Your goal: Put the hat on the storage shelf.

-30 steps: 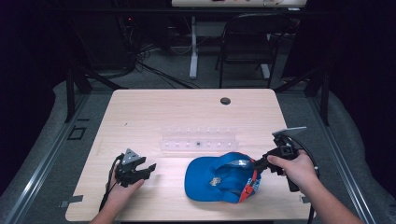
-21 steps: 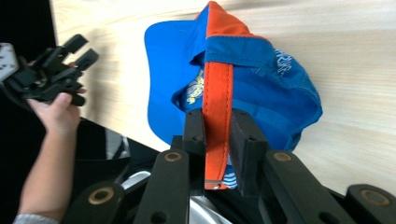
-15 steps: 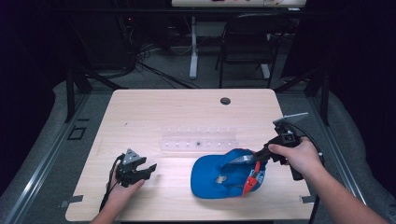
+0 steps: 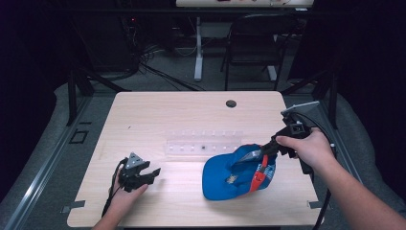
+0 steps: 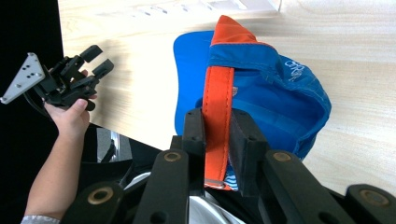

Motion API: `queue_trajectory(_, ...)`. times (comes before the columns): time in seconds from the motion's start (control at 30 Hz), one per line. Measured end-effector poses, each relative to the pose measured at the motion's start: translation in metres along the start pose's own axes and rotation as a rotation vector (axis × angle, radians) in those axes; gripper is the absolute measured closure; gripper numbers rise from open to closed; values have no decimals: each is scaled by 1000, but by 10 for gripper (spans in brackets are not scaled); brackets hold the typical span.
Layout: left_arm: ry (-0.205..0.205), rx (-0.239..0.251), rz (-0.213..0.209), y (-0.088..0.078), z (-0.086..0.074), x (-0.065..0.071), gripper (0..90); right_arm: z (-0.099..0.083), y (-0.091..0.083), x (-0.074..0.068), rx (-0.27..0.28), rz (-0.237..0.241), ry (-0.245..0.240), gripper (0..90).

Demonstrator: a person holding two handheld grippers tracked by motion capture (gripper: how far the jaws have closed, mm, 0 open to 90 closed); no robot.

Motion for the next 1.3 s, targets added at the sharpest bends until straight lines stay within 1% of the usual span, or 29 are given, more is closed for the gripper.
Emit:
queue_trajectory(0.03, 0, 0, 1, 0, 0, 0, 455, 0, -1, -1, -1, -4, 2, 775)
queue_trajectory(0.07, -1, 1, 0, 0, 0, 0, 455, 2, -2, -3, 11, 2, 9, 775)
queue_trajectory(0.1, 0, -7, -5, 0, 0, 0, 456, 2, -4, -5, 13, 3, 6, 775)
queue_trajectory(0.13, -1, 0, 1, 0, 0, 0, 456, 2, -6, -6, 5, 4, -1, 774)
queue_trajectory(0.17, 1, -8, -5, 0, 0, 0, 456, 3, -7, -9, 7, 8, 3, 775)
queue_trajectory(0.23, -1, -1, 0, 0, 0, 0, 455, 3, -11, -14, 9, 17, -5, 775)
queue_trajectory(0.3, -2, 0, -1, 0, 0, 0, 455, 2, -16, -18, 1, 15, -8, 775)
queue_trajectory(0.33, -1, 0, -1, 0, 0, 0, 455, 3, -18, -19, 6, 18, -15, 775)
queue_trajectory(0.4, -4, -1, -1, 1, 0, 0, 455, 3, -21, -23, 15, 20, -16, 775)
queue_trajectory(0.43, -3, -1, -1, 1, 0, 0, 455, 3, -23, -23, 8, 15, -19, 775)
queue_trajectory(0.47, -4, -1, -1, 1, 0, 1, 455, 4, -24, -25, 8, 18, -8, 775)
queue_trajectory(0.5, -4, 0, -1, 1, 0, 0, 455, 4, -26, -26, 10, 15, -14, 775)
queue_trajectory(0.6, -3, -1, -1, 1, 0, 0, 455, 5, -33, -29, 8, 25, -16, 775)
queue_trajectory(0.63, -4, -1, -1, 1, 0, 0, 455, 6, -35, -31, 13, 29, -8, 775)
queue_trajectory(0.67, -3, -8, -6, 0, -1, 0, 455, 7, -37, -33, 19, 38, -13, 776)
queue_trajectory(0.7, -3, -9, -7, 0, -1, 0, 455, 6, -39, -34, 18, 37, -16, 775)
queue_trajectory(0.73, -5, -2, -1, 1, 0, 0, 455, 6, -41, -35, 23, 38, -15, 776)
queue_trajectory(0.8, -5, -1, -2, 1, 0, 1, 456, 7, -45, -38, 27, 48, -12, 776)
queue_trajectory(0.83, -5, -1, -2, 1, 0, 1, 456, 7, -47, -38, 27, 54, -17, 776)
queue_trajectory(0.87, -5, -1, -2, 1, 0, 1, 455, 8, -48, -40, 37, 58, -11, 776)
queue_trajectory(0.9, -4, -2, -2, 1, 0, 1, 456, 8, -50, -39, 32, 57, -19, 776)
queue_trajectory(1.0, -3, -2, -1, 1, 0, 0, 455, 10, -56, -41, 56, 67, -7, 776)
queue_trajectory(1.03, -4, -2, -2, 1, 0, 0, 456, 10, -58, -40, 48, 72, -14, 776)
queue_trajectory(1.13, -4, -2, -2, 1, 0, 1, 455, 13, -65, -40, 73, 80, 0, 777)
queue_trajectory(1.2, -5, -3, -3, 1, 0, 1, 455, 14, -70, -39, 75, 89, 1, 777)
queue_trajectory(1.23, -4, -3, -3, 1, 0, 1, 455, 15, -71, -40, 89, 91, 10, 777)
queue_trajectory(1.3, -4, -3, -3, 1, 0, 1, 456, 16, -76, -39, 90, 99, 1, 777)
Point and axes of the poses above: each handheld gripper's, and its own axes: y roughly forward along the jaws, z roughly out of its top, x roughly to its right, the point moved 8 cm from there along y, roughly forward along the jaws, and after that the axes turned 8 degrees about y, right-handed, at the moved point
